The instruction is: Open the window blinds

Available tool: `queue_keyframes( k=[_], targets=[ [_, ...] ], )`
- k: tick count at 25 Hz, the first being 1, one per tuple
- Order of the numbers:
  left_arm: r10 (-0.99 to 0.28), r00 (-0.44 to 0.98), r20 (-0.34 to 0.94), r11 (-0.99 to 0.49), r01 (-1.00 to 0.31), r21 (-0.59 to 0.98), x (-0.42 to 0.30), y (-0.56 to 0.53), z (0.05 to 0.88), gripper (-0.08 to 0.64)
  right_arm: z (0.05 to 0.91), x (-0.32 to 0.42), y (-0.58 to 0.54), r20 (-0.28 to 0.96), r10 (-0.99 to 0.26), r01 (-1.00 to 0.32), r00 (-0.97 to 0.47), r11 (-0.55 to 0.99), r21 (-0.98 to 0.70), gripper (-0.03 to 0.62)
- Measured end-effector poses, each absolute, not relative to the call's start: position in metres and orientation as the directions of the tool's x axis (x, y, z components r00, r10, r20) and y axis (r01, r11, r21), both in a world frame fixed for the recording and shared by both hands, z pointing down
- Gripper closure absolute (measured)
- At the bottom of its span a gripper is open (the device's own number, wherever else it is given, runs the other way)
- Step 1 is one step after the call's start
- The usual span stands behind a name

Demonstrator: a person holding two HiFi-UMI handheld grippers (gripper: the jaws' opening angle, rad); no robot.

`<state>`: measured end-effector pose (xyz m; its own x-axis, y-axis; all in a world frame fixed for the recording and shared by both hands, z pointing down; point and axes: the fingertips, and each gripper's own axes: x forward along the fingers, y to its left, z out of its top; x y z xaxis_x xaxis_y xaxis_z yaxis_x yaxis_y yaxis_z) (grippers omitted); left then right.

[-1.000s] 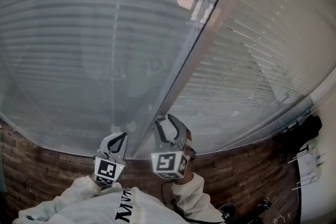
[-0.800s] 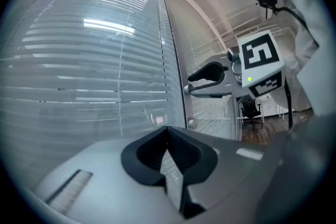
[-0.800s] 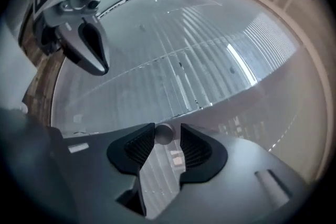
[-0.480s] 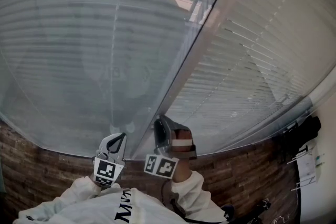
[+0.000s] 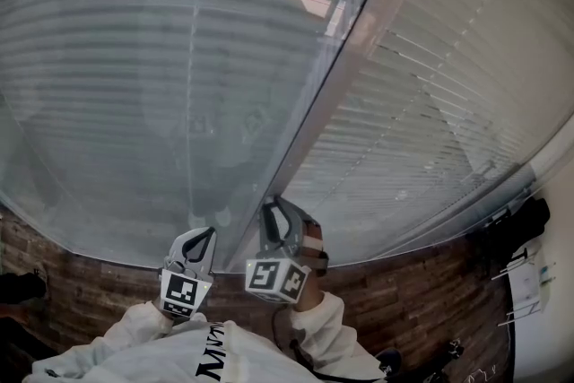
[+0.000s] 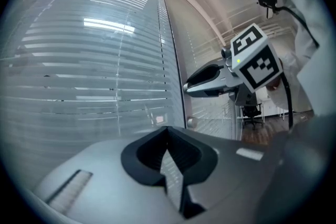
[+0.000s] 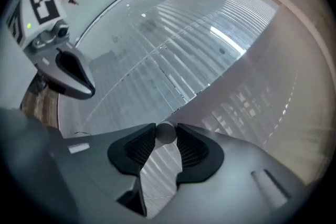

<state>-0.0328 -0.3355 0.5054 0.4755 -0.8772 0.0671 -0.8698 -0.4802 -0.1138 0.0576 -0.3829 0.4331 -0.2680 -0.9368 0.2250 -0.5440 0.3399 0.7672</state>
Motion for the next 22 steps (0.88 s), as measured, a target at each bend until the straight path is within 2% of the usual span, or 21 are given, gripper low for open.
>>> queue_keyframes(
  k=[4, 8, 11, 14, 17, 20, 22],
  targets=[
    [-0.875, 0.479, 0.070, -0.484, -0.867, -0.117, -0.030, -0.334, 0.505, 0.560, 0.431, 0.061, -0.383, 0.222, -0.922, -0.737, -0.316, 0.387, 0.555, 0.462],
    [-0.875, 0.479, 0.072, -0.484, -0.867, -0.118, -0.029, -0.335, 0.505, 0.560, 0.428, 0.069, -0.386, 0.196, -0.898, -0.900, -0.394, 0.420, 0.113, 0.462],
    [-0.875, 0.480, 0.069, -0.485, -0.866, -0.120, -0.028, -0.336, 0.505, 0.560, 0.429, 0.076, -0.389, 0.146, -0.899, -0.902, -0.413, 0.382, -0.200, 0.463],
    [-0.873, 0.484, 0.068, -0.489, -0.864, -0.122, -0.026, -0.337, 0.505, 0.560, 0.430, 0.081, -0.391, 0.079, -0.896, -0.792, -0.437, 0.342, -0.506, 0.463],
    [-0.873, 0.483, 0.071, -0.488, -0.864, -0.123, -0.027, -0.337, 0.505, 0.560, 0.432, 0.085, -0.393, 0.020, -0.886, -0.581, -0.463, 0.286, -0.762, 0.463],
    [-0.872, 0.484, 0.071, -0.489, -0.863, -0.124, -0.026, -0.336, 0.505, 0.560, 0.434, 0.087, -0.394, -0.045, -0.882, -0.329, -0.469, 0.222, -0.918, 0.465],
    [-0.871, 0.486, 0.071, -0.491, -0.862, -0.125, -0.026, -0.335, 0.504, 0.560, 0.435, 0.089, -0.395, -0.069, -0.884, -0.257, -0.462, 0.208, -0.944, 0.465]
  ],
)
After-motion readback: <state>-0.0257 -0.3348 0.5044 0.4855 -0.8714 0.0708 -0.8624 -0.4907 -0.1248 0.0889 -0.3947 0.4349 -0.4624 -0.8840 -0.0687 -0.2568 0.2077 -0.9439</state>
